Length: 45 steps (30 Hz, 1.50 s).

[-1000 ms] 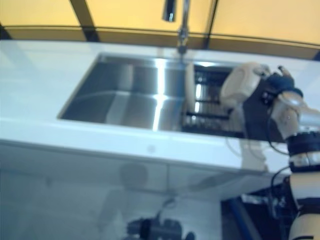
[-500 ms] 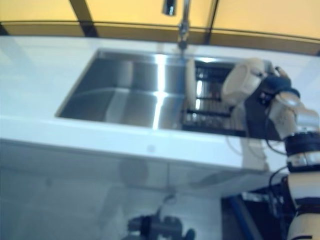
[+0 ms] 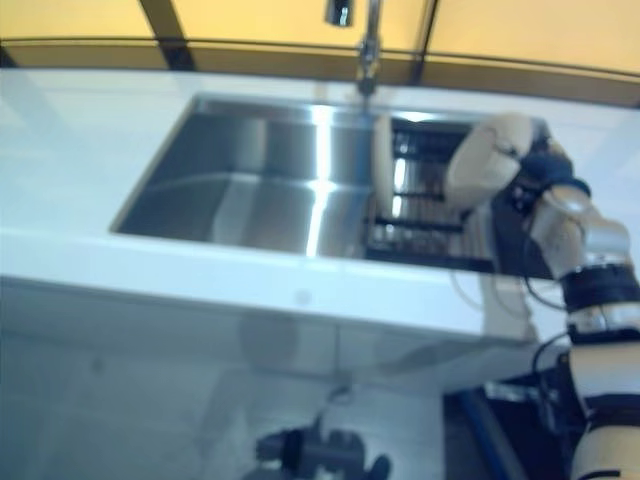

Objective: Take plates into dishwasher

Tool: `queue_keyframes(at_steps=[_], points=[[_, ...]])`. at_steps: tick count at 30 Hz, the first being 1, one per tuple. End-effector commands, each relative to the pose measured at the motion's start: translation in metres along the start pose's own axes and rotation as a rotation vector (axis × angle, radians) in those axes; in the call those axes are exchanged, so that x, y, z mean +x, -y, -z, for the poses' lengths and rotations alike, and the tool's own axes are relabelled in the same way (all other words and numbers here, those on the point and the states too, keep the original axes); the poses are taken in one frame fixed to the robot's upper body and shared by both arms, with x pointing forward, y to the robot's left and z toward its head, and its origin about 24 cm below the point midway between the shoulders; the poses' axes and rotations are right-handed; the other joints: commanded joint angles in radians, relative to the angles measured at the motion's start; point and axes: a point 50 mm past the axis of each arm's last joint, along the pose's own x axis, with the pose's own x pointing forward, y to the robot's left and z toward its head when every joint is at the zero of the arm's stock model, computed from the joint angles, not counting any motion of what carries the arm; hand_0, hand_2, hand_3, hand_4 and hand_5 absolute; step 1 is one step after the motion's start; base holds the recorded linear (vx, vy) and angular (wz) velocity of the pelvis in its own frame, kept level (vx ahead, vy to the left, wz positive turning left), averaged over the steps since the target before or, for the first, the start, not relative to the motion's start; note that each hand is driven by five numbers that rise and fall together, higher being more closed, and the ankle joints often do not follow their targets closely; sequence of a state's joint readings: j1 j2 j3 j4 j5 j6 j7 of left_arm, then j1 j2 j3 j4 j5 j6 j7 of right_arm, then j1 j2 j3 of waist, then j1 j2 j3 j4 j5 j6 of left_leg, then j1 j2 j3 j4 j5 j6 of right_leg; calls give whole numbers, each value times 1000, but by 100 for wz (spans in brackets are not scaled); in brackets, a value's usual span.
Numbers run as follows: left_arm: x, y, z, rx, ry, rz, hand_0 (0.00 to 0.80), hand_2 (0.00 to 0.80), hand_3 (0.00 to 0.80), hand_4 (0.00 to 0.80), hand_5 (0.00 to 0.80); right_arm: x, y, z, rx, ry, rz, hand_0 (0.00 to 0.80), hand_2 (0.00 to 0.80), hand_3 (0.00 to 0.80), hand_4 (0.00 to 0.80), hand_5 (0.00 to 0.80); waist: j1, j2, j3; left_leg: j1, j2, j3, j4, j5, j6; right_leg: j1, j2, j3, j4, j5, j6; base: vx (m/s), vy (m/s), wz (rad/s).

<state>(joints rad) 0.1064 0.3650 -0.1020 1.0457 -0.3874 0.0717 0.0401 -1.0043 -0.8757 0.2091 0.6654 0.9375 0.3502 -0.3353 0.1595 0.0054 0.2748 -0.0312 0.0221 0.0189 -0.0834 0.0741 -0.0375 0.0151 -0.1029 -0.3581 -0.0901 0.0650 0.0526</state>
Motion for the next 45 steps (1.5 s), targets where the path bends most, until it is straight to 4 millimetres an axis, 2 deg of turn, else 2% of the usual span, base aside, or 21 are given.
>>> queue_keyframes(at_steps=[1,24,34,35,36,37,39,40,45], points=[[0,-6,3,23,-8,-14,0,0,0,0,0,-9,-23,-49,-6,157,-82,0,0,0,0,0,18,-8,-15,-5,-3,-4,-4,-73,10,29,-23,-26,3,-78,21,0,0,0],[-1,-6,5,-2,0,-7,0,0,0,0,0,-9,-24,-53,37,168,-76,0,0,0,0,0,33,5,1,-18,-7,-20,-4,-69,11,24,-28,-42,3,-79,18,4,3,1],[-2,-6,11,-24,-6,7,0,0,0,0,0,-5,-17,-55,-6,156,-21,0,0,0,0,0,47,12,3,-23,-9,-28,-4,-65,10,23,-31,-52,3,-79,17,3,8,3],[-3,-7,12,-27,-7,6,0,0,0,0,0,-4,-15,-57,-25,158,-4,132,132,132,132,132,50,14,3,-24,-9,-30,-4,-65,10,23,-32,-55,3,-80,18,6,16,6],[-3,-8,13,-27,-8,7,0,0,0,0,0,-3,-11,-59,-66,166,24,298,298,298,298,298,52,14,3,-25,-9,-31,-4,-64,9,23,-32,-58,3,-80,17,2,12,6],[-3,-7,14,-27,-8,7,0,0,0,0,0,-3,-10,-60,-75,169,33,326,326,326,326,326,52,15,3,-25,-9,-31,-4,-64,9,23,-32,-59,3,-80,18,-1,13,6],[-4,-8,17,-23,-11,6,0,0,0,0,0,-2,-1,-67,-149,196,99,671,671,671,671,671,57,16,2,-27,-10,-34,-4,-62,8,24,-32,-64,3,-81,19,-3,12,5],[-4,-9,18,-18,-11,8,0,0,0,0,0,-2,4,-71,-181,209,133,800,800,800,800,800,59,17,0,-27,-10,-34,-4,-62,7,25,-33,-68,3,-82,19,-4,12,6],[-5,-8,23,-11,-16,28,0,0,0,0,0,-3,17,-83,-323,237,239,800,800,800,800,800,67,19,-8,-29,-10,-35,-4,-63,5,25,-35,-78,3,-85,22,-6,8,5]])
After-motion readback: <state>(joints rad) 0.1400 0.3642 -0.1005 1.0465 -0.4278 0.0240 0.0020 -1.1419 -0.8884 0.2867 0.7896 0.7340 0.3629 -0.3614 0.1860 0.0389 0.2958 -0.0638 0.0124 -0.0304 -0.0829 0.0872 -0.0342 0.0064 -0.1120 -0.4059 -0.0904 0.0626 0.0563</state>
